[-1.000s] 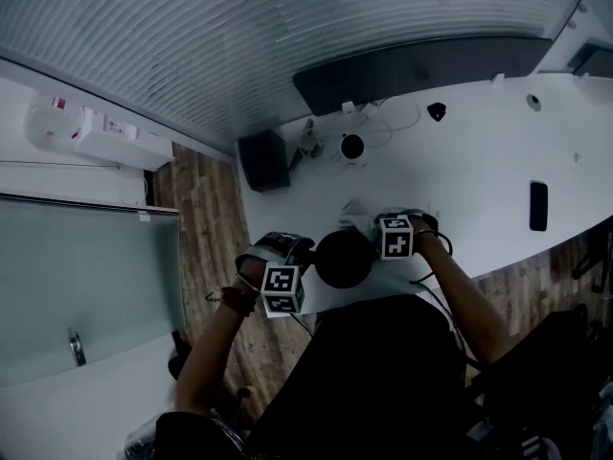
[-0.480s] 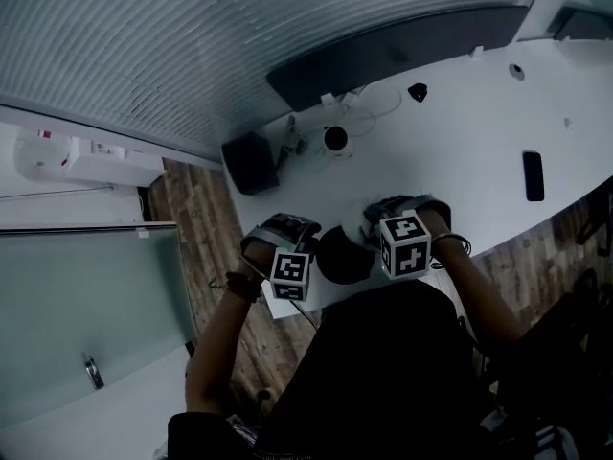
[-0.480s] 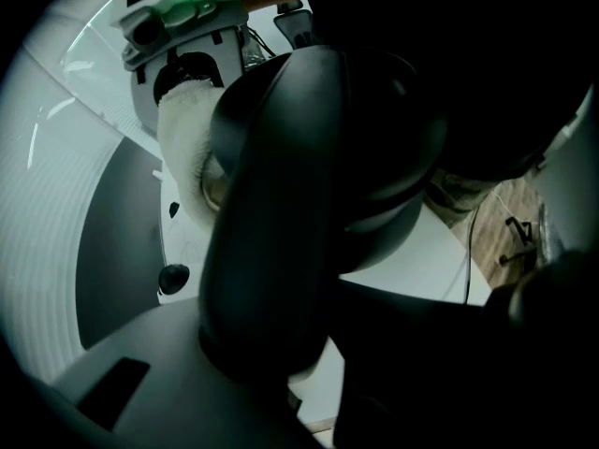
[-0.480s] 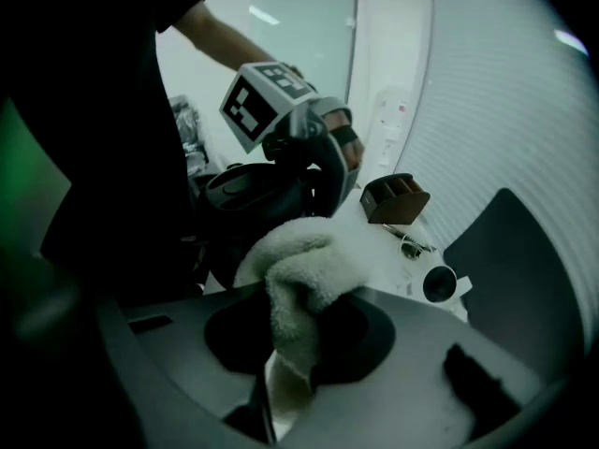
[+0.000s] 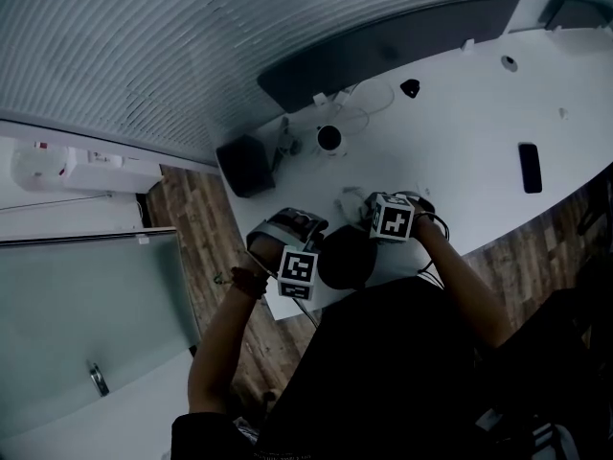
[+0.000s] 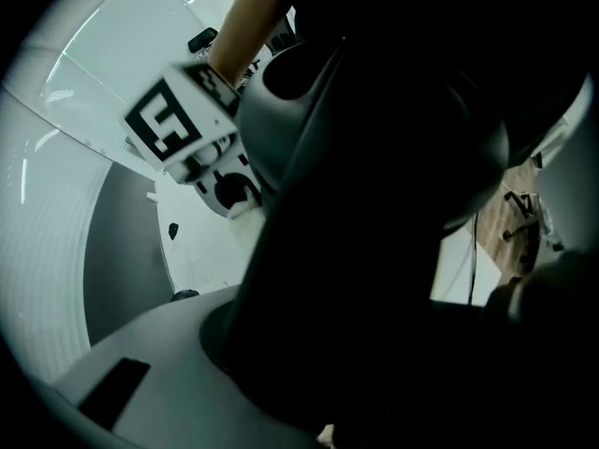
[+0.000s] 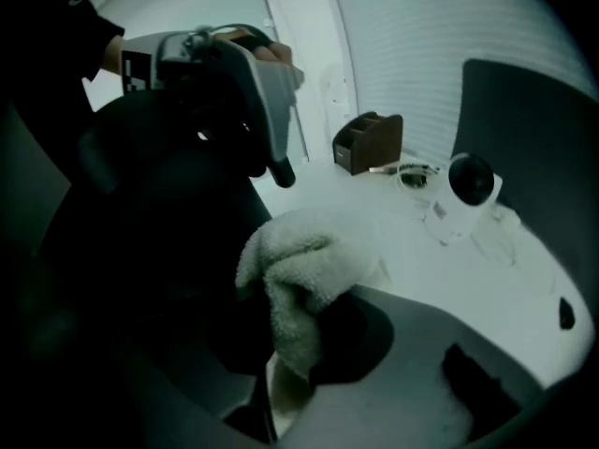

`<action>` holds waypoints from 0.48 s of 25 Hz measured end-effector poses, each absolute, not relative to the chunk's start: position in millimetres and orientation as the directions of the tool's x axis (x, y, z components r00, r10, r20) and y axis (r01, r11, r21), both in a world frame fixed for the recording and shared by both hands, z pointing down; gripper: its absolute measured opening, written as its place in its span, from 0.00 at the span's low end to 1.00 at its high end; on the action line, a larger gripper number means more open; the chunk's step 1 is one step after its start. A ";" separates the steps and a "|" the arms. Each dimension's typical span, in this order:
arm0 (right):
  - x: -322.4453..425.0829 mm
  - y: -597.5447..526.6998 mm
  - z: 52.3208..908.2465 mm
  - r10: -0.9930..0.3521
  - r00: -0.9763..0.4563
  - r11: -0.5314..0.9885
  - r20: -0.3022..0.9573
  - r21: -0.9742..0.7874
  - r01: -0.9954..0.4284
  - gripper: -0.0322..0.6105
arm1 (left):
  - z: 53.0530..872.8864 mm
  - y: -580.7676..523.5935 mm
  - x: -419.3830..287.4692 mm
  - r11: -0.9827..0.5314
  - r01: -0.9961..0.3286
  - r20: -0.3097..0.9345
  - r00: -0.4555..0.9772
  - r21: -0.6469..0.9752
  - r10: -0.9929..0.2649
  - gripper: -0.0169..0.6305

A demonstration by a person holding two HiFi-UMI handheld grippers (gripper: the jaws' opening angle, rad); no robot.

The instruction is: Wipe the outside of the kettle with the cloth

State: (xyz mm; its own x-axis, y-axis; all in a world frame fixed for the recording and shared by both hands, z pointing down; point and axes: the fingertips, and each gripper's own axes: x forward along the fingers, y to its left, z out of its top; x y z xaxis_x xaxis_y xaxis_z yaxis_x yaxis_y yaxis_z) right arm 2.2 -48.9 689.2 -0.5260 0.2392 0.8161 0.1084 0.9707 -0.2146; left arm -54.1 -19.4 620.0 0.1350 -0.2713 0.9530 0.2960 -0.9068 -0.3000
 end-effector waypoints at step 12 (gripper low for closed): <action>19.6 -80.1 648.9 0.106 -0.757 0.939 0.645 -0.315 -0.137 0.15 | 623.6 -25.9 -52.4 -0.919 0.304 0.967 0.109 -0.251 -0.228 0.22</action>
State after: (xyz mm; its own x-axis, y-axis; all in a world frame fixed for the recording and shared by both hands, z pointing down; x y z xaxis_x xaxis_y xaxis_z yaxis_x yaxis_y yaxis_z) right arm 19.6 -80.1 648.9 -0.7569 0.1059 0.6449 -0.1371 0.9391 -0.3151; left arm -52.4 -25.9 623.6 0.1088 -0.2283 0.9675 0.3045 -0.9188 -0.2511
